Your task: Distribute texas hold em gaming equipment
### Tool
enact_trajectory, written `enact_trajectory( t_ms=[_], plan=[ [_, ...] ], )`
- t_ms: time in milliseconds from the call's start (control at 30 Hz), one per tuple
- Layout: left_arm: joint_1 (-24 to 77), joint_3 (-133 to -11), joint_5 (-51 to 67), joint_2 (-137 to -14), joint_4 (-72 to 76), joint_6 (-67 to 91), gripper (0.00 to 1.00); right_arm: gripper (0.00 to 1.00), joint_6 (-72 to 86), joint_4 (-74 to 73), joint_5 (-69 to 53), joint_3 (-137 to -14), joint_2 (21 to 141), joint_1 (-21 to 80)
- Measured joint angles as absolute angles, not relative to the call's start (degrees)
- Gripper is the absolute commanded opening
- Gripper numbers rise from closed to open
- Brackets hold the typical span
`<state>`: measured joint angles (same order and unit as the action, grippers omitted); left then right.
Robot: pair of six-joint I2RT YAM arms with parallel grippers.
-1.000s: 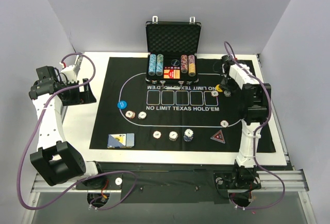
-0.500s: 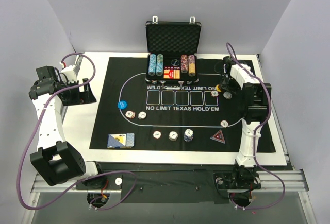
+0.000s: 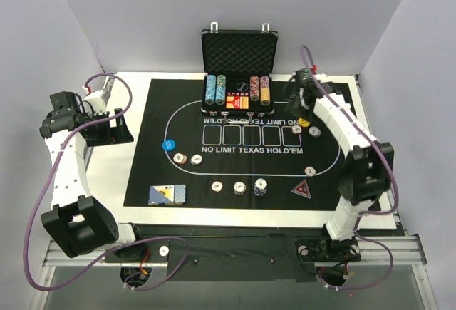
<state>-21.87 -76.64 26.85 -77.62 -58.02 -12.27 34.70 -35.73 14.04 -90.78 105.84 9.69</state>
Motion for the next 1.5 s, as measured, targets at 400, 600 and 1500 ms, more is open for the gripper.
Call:
enact_trajectory(
  t_ms=[400,600,1500],
  plan=[
    [-21.87,-76.62,27.09,-75.44,-58.11,-12.10,0.96,0.74,26.37,-31.94,4.89,-80.68,97.62,46.57],
    [-21.87,-76.62,27.09,-74.89,-58.11,-11.81,0.96,0.75,23.14,-32.88,2.02,-79.68,100.92,50.81],
    [-21.87,-76.62,26.98,-74.81,-58.11,-11.66,0.96,0.61,20.93,-29.15,-5.48,-72.25,109.65,51.90]
  ],
)
